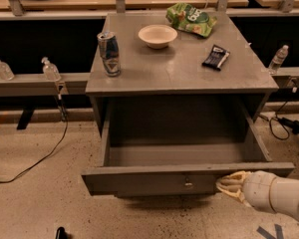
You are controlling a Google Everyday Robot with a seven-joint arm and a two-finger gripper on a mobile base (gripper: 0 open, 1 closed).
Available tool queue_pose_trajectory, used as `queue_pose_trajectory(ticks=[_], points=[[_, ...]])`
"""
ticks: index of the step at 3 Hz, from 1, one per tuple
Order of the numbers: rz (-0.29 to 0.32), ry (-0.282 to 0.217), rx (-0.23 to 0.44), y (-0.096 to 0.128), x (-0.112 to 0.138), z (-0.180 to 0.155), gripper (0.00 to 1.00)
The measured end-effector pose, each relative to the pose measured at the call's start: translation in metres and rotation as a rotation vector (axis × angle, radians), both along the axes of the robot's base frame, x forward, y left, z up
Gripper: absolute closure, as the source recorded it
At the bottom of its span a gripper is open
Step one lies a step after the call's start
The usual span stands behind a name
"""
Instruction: Close top drawer
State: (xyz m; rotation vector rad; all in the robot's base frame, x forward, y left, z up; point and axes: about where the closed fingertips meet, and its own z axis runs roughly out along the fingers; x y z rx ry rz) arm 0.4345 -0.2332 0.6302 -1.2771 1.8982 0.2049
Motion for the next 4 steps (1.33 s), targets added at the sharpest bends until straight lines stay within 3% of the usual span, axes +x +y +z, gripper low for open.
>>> queue_pose_trajectory(ticks=[2, 3, 4], points=[[0.001, -0.008, 0.006, 0.009, 0.033, -0.039, 1.00], [0.058, 0.013, -0.024, 0.031, 0.056, -0.073, 1.00], [0.115, 0.022, -0.056, 0.052, 0.073, -0.082, 1.00]])
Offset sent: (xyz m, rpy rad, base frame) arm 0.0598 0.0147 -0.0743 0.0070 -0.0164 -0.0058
